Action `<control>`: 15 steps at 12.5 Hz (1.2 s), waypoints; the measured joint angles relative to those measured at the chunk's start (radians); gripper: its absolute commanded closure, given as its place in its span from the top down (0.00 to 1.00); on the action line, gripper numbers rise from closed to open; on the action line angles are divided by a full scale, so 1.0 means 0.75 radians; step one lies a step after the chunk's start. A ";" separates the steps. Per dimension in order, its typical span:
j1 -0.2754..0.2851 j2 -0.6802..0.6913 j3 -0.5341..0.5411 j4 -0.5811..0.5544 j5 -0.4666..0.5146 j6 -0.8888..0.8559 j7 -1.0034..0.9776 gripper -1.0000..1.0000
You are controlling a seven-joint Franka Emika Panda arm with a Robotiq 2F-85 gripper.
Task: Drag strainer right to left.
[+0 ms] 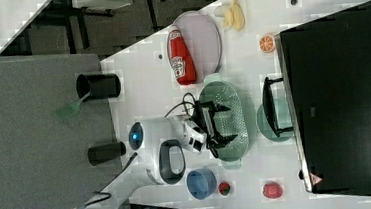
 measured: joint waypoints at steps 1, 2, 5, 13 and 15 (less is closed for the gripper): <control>0.003 0.027 0.016 -0.005 0.031 0.017 0.002 1.00; 0.008 0.034 0.032 -0.010 0.026 0.017 0.003 1.00; 0.015 0.022 0.036 -0.018 0.014 0.104 0.049 1.00; 0.046 0.025 0.222 -0.008 0.049 0.112 0.270 1.00; 0.090 0.022 0.229 -0.008 0.046 0.111 0.321 1.00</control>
